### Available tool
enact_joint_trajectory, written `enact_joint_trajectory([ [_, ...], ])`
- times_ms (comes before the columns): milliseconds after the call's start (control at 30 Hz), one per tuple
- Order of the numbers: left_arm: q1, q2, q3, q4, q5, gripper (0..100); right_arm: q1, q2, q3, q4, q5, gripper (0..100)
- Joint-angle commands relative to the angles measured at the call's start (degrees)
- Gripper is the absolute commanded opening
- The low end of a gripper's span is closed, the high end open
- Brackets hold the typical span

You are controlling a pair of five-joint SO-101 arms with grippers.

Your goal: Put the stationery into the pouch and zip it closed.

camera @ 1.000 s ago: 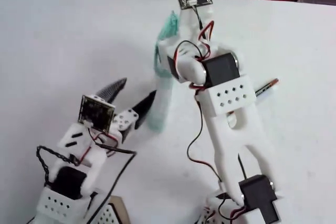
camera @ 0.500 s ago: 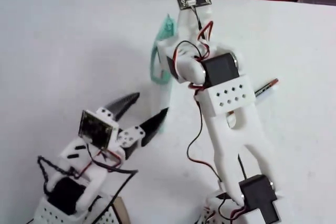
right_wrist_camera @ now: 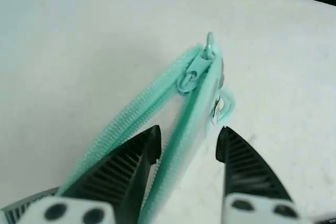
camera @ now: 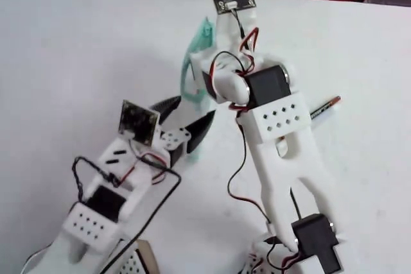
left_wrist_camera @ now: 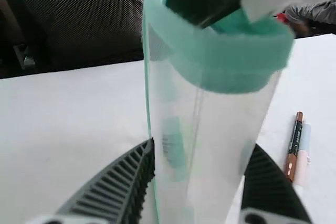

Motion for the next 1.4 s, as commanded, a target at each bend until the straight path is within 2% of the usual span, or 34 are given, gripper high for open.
enact_joint_trajectory([
  [0, -2.9, 3.6, -0.5, -3.5, 0.3, 25, -0.1, -0.7, -1.2, 1.1, 0.2, 17.3],
  [133, -3.5, 2.0, 0.0, -3.1, 0.0, 15, -0.1, -0.7, -1.3, 1.6, 0.2, 17.3],
  [233, -2.5, 0.1, 1.8, -3.5, -3.9, 11, -0.1, -0.7, -3.3, 4.1, 0.2, 17.3],
  [467, -0.3, -3.6, 4.7, -3.6, -5.8, 11, 0.0, -0.7, -23.0, 16.5, 0.6, 18.4],
  [600, -0.5, -3.8, 4.8, -3.5, -5.9, 11, 0.0, -0.7, -35.6, 22.7, 0.6, 30.1],
  [733, -0.7, -3.8, 4.9, -3.2, -5.9, 11, -0.1, -4.8, -44.0, 23.8, 0.7, 31.9],
  [800, -1.9, -3.8, 5.0, -3.2, -5.9, 11, -0.6, -10.8, -44.4, 23.7, 0.5, 31.9],
  [1067, -2.9, -3.8, 5.0, -3.2, -5.9, 11, -14.5, -32.1, -42.8, 23.6, -1.3, 31.9],
  [1200, -2.9, -3.7, 5.0, -3.2, -5.9, 11, -15.8, -37.2, -36.0, 23.6, -5.6, 31.9],
  [1367, -2.9, -3.7, 5.4, -3.4, -5.5, 16, -15.9, -43.1, -30.4, 22.8, -6.2, 31.9],
])
